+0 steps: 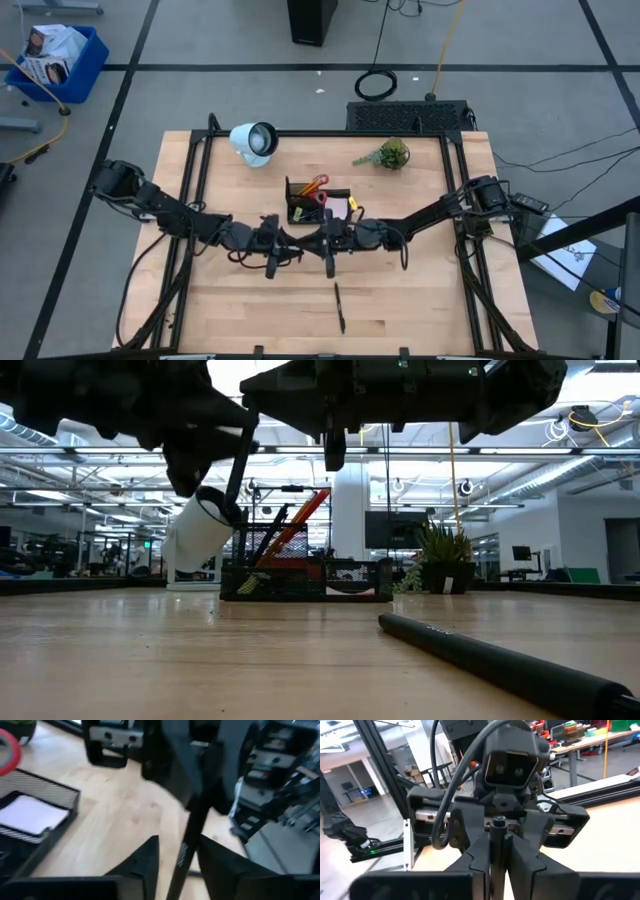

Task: Pick and place office supplies into organizer
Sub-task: Put the black pen into the black desk organizer

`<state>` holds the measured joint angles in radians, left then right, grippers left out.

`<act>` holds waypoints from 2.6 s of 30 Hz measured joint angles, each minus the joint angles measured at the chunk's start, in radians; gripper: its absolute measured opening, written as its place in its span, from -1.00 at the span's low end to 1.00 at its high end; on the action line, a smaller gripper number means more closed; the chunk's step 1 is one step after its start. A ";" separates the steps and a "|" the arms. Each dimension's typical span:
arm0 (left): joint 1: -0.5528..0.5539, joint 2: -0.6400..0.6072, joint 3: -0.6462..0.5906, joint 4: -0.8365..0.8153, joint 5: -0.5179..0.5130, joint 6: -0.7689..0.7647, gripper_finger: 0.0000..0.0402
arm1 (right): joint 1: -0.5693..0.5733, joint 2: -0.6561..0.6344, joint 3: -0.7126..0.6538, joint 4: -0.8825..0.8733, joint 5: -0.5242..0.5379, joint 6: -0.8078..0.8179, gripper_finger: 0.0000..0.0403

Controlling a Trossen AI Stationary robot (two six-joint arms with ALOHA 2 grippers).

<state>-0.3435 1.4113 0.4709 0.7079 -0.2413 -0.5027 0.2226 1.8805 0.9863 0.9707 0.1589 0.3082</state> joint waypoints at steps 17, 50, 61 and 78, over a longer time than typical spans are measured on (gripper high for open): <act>0.078 -0.271 -0.096 -0.293 0.080 0.145 0.50 | -0.001 -0.009 -0.002 -0.013 0.191 -0.208 -0.84; 0.078 -0.815 -0.293 -0.302 -0.022 0.286 0.49 | -0.273 0.135 0.118 0.036 0.144 -0.381 -0.77; 0.073 -0.815 -0.293 -0.294 -0.021 0.253 0.48 | -0.215 0.121 0.163 0.116 0.185 -0.546 -0.06; 0.073 -0.815 -0.293 -0.395 -0.029 0.238 0.47 | 0.190 -0.064 0.164 -0.227 0.523 -0.609 -0.11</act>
<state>-0.2707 0.5964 0.1783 0.3130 -0.2704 -0.2649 0.4127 1.8164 1.1500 0.7437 0.6820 -0.3007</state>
